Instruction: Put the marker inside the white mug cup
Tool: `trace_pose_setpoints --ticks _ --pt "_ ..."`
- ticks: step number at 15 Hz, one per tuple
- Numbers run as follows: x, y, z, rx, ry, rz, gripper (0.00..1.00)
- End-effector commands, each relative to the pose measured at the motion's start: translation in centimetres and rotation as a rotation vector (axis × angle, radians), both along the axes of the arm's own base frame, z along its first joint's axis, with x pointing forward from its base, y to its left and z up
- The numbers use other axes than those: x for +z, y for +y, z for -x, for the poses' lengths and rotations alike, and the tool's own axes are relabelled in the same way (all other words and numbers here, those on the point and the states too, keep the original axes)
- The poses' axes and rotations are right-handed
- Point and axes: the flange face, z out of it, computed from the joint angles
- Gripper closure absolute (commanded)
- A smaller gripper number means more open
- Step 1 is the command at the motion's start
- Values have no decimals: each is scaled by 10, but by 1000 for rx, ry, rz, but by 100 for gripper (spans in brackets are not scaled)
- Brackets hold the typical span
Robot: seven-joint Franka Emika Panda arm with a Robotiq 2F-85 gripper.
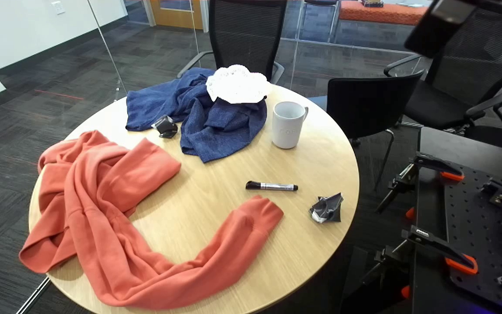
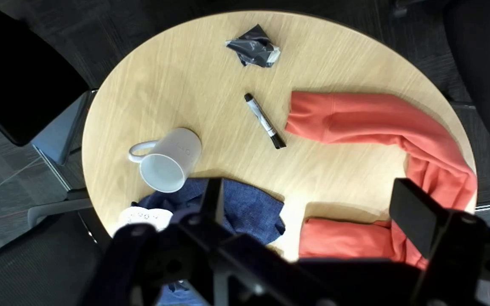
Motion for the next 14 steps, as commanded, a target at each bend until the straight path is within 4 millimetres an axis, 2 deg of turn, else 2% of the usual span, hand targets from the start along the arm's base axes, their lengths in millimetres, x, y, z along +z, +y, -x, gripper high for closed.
trace_pose_setpoints --ticks 1,6,10,11,14 --pt "-18 -13 -24 63 -8 -15 0" --pt "-54 -31 -48 143 8 15 0" --pt "-83 -46 -60 140 57 10 0" --pt "-73 -38 -53 120 46 9 0" --pt "-79 -40 -55 116 62 6 0"
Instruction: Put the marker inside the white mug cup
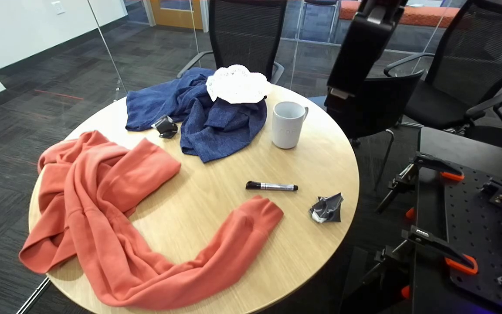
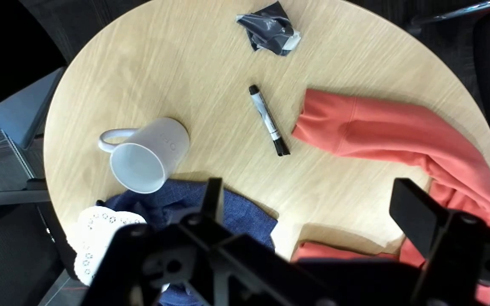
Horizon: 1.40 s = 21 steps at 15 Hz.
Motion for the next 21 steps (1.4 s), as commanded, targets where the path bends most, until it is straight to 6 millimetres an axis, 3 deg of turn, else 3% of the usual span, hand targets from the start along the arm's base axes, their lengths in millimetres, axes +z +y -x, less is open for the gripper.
trace_pose_setpoints --ticks 1,3,7,15,21 --pt "2 1 0 3 -1 0 0" --pt "2 1 1 4 -3 0 0" --pt "-17 -9 -17 15 34 -18 0" --pt "-73 -37 -50 167 85 -68 0" --pt "-130 -40 -70 237 91 -82 0"
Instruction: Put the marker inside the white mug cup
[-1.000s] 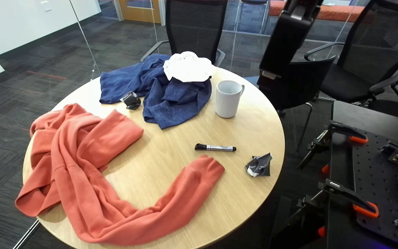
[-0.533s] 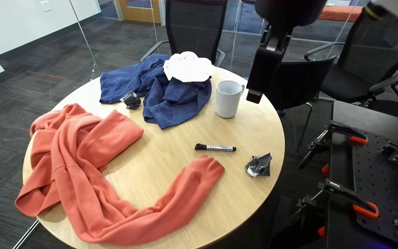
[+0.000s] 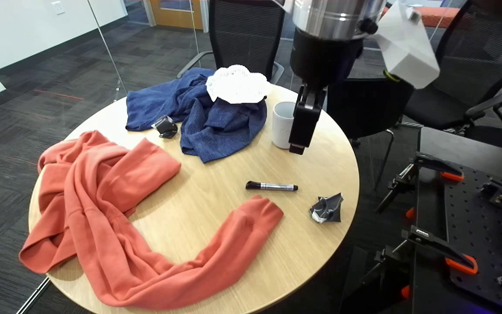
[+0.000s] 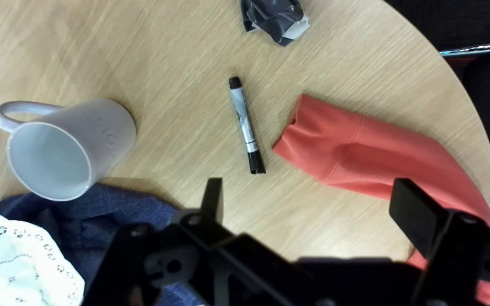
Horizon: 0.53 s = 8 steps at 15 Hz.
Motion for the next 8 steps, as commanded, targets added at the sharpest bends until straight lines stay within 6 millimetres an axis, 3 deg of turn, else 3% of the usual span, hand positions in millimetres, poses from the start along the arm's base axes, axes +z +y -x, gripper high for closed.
trace_pose_setpoints --ticks 1,8 --pt "-32 0 -20 39 9 1 0" --pt "-87 -17 -59 22 72 4 0"
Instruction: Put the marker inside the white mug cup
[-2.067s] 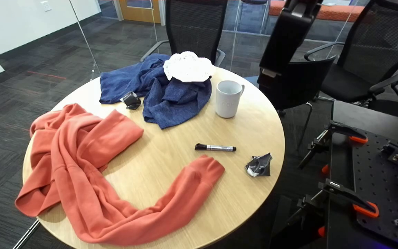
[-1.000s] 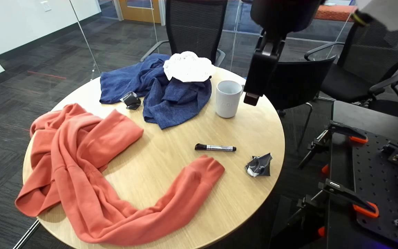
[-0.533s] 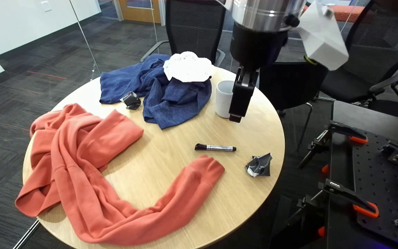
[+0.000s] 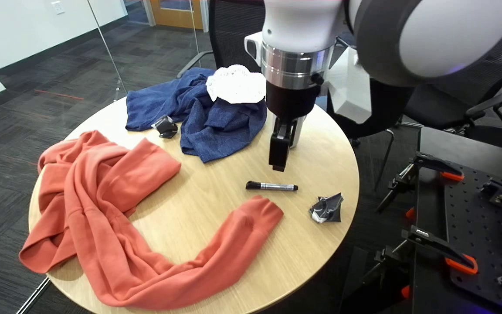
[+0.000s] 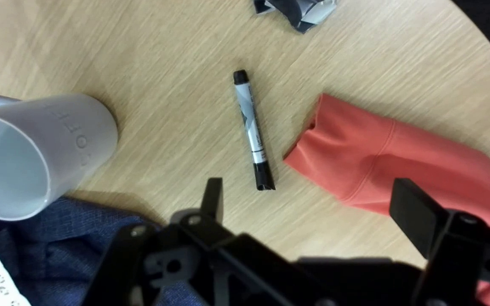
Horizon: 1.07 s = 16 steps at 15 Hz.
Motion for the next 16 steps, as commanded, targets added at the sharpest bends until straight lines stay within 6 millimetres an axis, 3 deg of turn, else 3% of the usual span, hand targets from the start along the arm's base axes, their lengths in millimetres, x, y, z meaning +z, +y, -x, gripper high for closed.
trace_pose_setpoints --ticks 1,5,9,10,16 --pt "-26 -11 -28 -8 25 -2 0" --pt "-56 -27 -42 -45 68 9 0" --pt "-84 -37 -45 -69 122 17 0" --pt "-77 -34 -38 -80 93 17 0" --pt "-84 -34 -40 -75 98 14 0"
